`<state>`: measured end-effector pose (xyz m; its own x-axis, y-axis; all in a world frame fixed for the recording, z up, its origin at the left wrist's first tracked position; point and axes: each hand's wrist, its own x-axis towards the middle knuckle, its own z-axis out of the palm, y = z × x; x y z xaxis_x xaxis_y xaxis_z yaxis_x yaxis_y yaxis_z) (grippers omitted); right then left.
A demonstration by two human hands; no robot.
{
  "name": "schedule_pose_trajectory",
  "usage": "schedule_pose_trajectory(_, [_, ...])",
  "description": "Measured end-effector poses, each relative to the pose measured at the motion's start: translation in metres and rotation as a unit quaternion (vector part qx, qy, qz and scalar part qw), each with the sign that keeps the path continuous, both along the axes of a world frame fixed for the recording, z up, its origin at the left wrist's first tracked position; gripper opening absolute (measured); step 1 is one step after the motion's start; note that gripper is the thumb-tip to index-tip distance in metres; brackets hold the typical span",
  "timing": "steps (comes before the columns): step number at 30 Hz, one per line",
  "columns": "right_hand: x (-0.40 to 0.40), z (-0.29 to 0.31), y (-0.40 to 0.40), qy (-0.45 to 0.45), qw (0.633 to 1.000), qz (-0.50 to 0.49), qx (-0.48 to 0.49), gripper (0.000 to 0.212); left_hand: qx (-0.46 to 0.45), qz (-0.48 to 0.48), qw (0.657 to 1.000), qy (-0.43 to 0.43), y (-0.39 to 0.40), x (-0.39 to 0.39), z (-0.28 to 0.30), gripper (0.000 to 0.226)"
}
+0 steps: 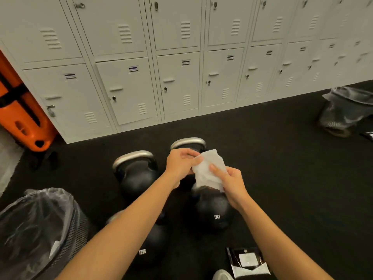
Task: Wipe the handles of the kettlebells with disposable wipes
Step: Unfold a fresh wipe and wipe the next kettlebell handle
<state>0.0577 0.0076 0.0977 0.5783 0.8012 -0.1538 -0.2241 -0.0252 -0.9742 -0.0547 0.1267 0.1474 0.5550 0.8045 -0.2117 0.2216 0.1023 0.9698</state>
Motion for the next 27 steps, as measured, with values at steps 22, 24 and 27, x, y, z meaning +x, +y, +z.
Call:
schedule_pose_trajectory(22, [-0.095,0.173,-0.003,0.070,0.997,-0.023,-0.002,0.037,-0.277,0.014,0.894,-0.352,-0.055,-0.119,0.086,0.031])
schedule_pose_trajectory(24, [-0.099,0.175,0.000,0.092,0.995,-0.032,-0.020,0.039,-0.269,-0.003,0.895,-0.356,-0.053,-0.126,0.085,0.025])
schedule_pose_trajectory(27, [-0.103,0.173,0.003,0.120,0.991,-0.031,-0.053,0.044,-0.259,-0.006,0.896,-0.362,-0.047,-0.137,0.087,0.018])
